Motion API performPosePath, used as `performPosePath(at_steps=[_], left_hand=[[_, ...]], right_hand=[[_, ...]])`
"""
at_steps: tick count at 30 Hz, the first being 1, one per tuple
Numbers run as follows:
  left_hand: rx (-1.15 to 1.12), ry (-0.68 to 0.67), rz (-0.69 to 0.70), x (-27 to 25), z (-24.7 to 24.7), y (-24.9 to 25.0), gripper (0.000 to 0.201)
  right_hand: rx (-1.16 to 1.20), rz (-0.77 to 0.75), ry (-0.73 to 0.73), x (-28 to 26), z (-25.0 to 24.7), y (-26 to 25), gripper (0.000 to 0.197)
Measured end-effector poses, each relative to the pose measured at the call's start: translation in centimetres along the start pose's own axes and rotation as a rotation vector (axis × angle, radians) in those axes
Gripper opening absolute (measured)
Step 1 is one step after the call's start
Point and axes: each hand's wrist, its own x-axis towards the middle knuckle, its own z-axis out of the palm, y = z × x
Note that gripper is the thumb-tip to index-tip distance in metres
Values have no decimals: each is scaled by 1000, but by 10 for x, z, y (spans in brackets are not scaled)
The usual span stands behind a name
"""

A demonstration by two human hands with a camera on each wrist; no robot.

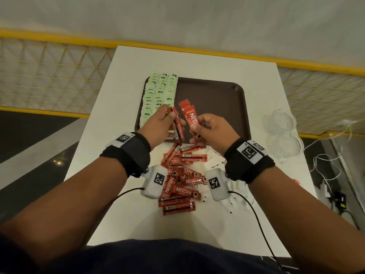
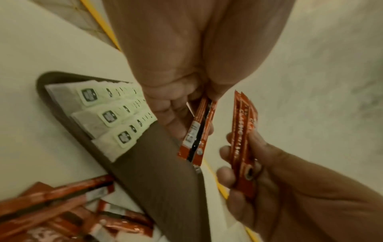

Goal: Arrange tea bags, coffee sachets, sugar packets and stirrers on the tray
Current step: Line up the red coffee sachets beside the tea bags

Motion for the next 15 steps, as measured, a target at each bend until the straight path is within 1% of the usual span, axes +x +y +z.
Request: performPosePath(at_steps=[2, 5, 7, 8, 9, 10, 12, 13, 15], left_hand=[[-89, 19, 12, 7, -1, 8, 21], [-273, 8, 15, 17, -7, 18, 24], [-320, 24, 11, 24, -12, 21, 24], [-324, 57, 9, 28, -14, 23, 24], [-354, 90, -7, 30, -15, 25, 27], [-414, 104, -37, 33, -16, 27, 34], [-500, 48, -86, 38, -19, 30, 47], [-469, 17, -82, 40, -20, 31, 46], [-326, 1, -29, 44, -25, 30, 36]], right_hand=[[99, 12, -22, 6, 4, -12, 22], [153, 25, -5, 19, 10, -25, 25], [188, 44, 11, 27, 16, -33, 26], [210, 52, 13, 30, 19, -37, 26], [229, 62, 16, 34, 21, -40, 26], [242, 72, 23, 38, 24, -43, 26], [253, 87, 44, 45, 27, -47, 26], [256, 93, 48, 49, 29, -48, 26], [263, 104, 43, 56, 31, -49, 25]])
